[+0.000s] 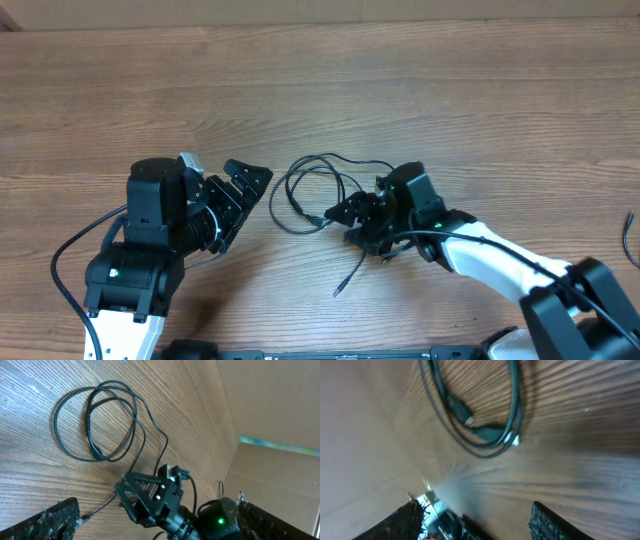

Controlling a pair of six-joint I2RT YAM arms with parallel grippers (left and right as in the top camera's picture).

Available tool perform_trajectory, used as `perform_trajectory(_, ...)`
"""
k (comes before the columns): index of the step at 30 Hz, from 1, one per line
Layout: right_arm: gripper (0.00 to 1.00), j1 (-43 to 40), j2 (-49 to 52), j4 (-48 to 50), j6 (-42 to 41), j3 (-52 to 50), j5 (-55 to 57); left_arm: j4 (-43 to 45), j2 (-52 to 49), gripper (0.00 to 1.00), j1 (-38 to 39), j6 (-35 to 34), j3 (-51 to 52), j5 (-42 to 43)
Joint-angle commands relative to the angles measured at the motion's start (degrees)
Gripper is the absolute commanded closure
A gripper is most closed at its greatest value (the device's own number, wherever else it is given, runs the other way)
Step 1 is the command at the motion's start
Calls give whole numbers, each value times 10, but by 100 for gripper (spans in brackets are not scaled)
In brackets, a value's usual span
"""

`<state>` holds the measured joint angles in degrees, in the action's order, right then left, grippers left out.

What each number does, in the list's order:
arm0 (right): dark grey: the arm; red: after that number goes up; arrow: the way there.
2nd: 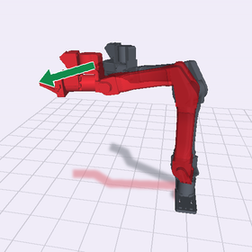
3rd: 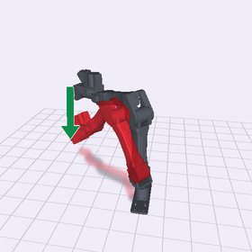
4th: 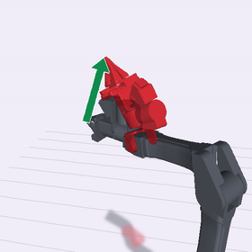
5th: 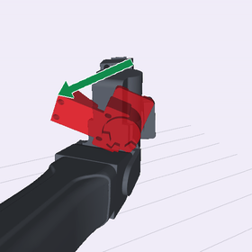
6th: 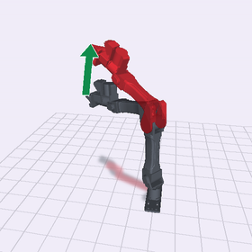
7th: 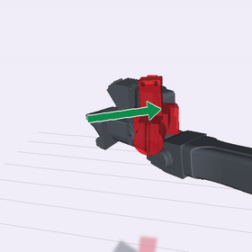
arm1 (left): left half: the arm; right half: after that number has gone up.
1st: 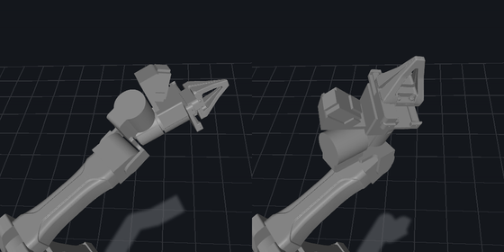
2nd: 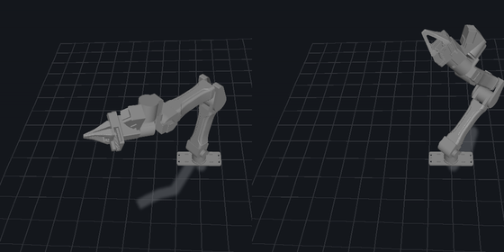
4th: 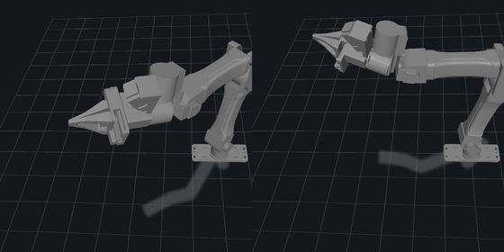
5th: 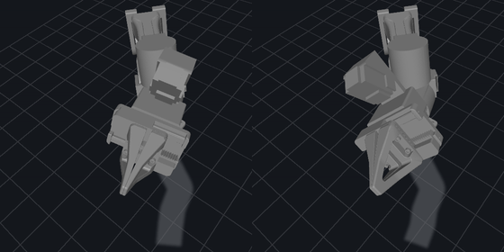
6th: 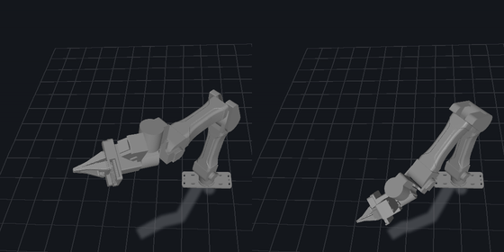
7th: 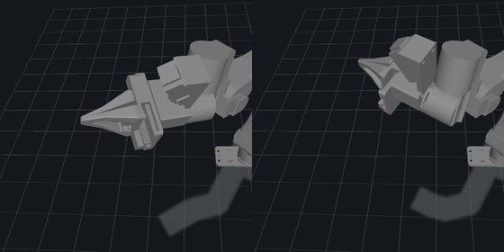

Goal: Untangle cables

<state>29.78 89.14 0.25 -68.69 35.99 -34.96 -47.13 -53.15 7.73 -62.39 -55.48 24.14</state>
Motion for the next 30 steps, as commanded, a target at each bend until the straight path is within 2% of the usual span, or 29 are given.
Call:
perform_trajectory(1,33,5,3,11,-58,-2,61,2,3,0,-3,11,-6,-6)
perform_trajectory(4,41,5,3,12,-133,-2,103,2,3,0,-3,11,-6,-6)
perform_trajectory(8,48,7,3,18,-190,-2,146,2,3,0,-3,11,-6,-6)
perform_trajectory(21,49,84,3,51,-201,-2,227,2,3,0,-3,11,-6,-6)
perform_trajectory(30,53,88,4,57,-244,-2,281,2,3,0,-3,11,-6,-6)
